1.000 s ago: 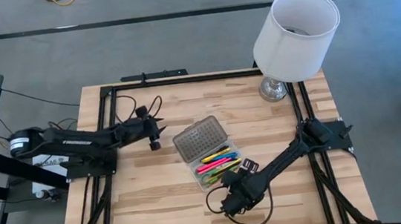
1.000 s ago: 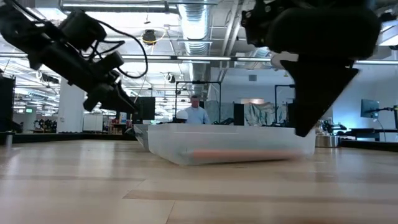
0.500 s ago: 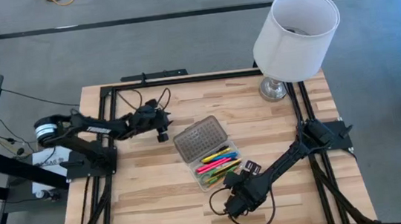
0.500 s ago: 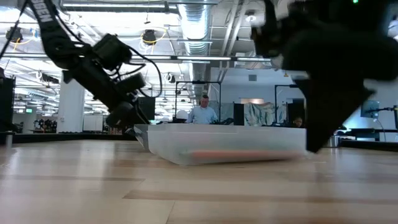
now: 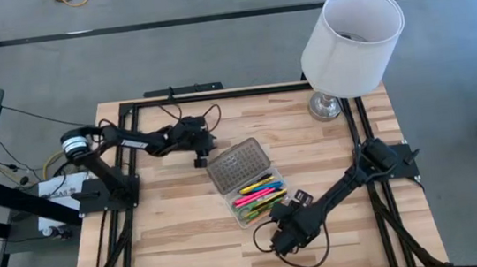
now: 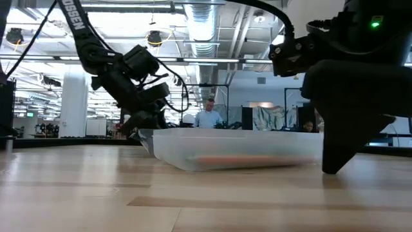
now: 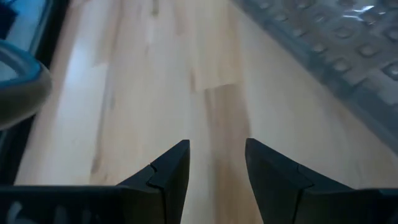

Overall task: Pick & place school supplies into a supply box
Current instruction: Close the transparent supply box

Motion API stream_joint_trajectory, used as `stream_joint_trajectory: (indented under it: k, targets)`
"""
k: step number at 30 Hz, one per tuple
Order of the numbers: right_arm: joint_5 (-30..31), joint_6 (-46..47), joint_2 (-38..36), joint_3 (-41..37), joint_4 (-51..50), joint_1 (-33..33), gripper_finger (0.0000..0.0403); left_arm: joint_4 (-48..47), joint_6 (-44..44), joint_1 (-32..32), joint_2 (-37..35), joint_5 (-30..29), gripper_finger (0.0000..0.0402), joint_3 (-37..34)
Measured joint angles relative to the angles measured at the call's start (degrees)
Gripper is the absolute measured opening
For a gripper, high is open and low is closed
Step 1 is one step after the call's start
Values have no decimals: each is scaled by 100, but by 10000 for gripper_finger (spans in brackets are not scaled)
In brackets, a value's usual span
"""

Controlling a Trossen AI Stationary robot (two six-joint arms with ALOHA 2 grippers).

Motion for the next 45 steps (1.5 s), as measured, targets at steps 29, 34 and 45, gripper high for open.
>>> stream_joint_trajectory:
  k: [29,34,45]
  targets:
    - [558,-1061,15,-190,482,-399,147,-900,1009,30,137,1360,151,426]
    - [561,-1060,15,-191,491,-399,139,-838,1034,35,137,1559,151,424]
    - [546,-1058,17,-191,500,-399,128,-748,1032,35,-55,1736,151,420]
